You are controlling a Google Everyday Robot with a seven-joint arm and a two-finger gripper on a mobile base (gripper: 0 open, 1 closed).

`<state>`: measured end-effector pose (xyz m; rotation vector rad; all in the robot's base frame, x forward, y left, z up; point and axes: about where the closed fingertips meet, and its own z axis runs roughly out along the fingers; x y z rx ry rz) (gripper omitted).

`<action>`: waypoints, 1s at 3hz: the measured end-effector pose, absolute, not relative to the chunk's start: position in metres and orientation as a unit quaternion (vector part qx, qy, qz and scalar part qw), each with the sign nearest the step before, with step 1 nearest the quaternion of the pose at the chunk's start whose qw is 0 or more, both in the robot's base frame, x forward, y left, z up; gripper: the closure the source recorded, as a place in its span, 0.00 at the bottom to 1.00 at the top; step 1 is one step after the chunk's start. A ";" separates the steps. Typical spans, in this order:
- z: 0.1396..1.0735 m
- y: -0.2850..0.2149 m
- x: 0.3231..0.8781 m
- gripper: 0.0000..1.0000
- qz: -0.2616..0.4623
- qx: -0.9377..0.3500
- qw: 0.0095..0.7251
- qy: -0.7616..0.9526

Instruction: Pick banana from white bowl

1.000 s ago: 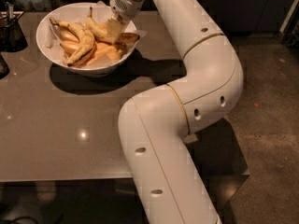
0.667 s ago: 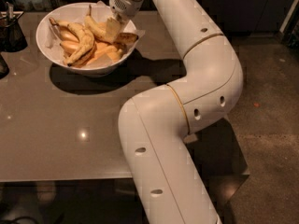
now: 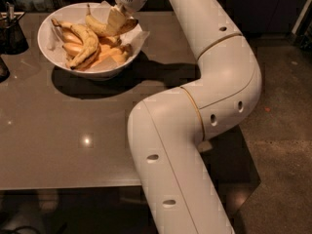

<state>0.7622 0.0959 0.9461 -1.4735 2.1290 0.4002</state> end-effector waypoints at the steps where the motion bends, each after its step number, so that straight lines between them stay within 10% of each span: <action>1: 0.953 0.105 0.765 1.00 0.139 -0.554 0.272 0.775; 3: 0.999 0.095 0.758 1.00 0.182 -0.533 0.330 0.758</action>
Offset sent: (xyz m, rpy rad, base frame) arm -0.0110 -0.0023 0.0805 0.1721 -0.1362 0.0371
